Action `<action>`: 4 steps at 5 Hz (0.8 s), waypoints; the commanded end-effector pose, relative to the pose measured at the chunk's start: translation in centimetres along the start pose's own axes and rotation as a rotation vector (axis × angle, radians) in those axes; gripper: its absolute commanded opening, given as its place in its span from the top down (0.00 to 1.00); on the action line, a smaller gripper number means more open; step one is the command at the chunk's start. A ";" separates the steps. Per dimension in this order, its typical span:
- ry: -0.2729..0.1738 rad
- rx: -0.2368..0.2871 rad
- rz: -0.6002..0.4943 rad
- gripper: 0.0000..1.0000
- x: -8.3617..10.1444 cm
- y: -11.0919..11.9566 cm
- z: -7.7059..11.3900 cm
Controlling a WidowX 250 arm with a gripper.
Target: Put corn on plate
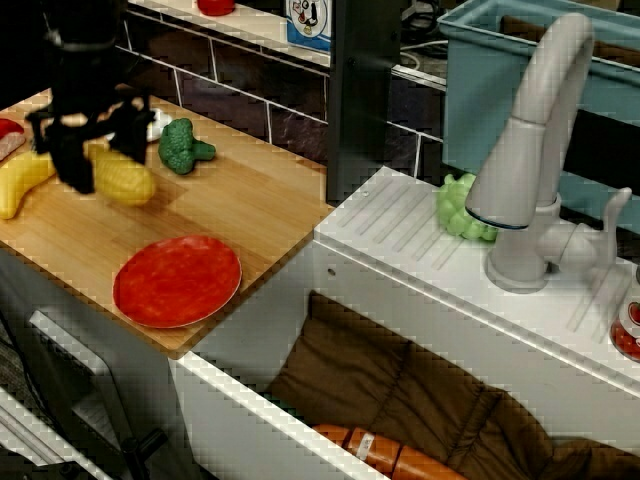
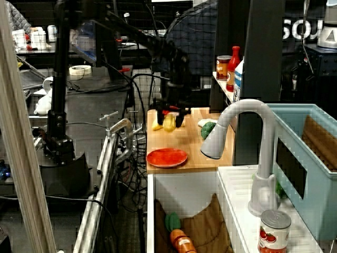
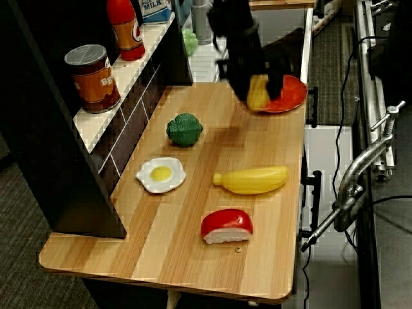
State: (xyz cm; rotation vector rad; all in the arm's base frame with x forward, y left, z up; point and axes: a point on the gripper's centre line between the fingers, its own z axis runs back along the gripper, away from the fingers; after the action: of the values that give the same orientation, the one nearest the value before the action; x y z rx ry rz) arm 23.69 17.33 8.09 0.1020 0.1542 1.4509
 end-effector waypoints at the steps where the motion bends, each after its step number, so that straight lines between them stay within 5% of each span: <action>1: -0.012 -0.053 -0.118 1.00 -1.7 3.2 3.1; 4: -0.091 -0.067 -0.155 1.00 -2.0 8.1 -2.1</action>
State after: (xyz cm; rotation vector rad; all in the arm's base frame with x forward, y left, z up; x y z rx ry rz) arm 15.06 15.46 6.42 0.0939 0.0793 1.2892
